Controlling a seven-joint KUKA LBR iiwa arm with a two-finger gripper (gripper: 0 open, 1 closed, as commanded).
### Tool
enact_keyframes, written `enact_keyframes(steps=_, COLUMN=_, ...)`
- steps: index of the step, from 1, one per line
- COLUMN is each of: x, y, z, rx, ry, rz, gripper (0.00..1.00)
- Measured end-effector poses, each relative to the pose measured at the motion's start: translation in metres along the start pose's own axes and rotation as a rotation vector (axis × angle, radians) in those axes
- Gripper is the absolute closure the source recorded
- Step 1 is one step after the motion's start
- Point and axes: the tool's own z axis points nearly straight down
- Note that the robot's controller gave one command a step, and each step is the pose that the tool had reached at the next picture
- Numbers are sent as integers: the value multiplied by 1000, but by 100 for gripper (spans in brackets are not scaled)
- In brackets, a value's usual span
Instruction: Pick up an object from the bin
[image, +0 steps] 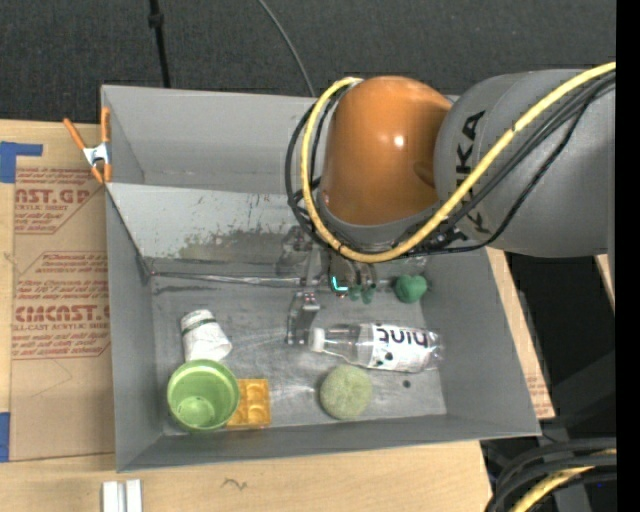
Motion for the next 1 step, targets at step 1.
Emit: enact_keyframes(steps=1, x=-2, y=-1, z=-4, rx=-1, ry=-8, rz=2, gripper=100)
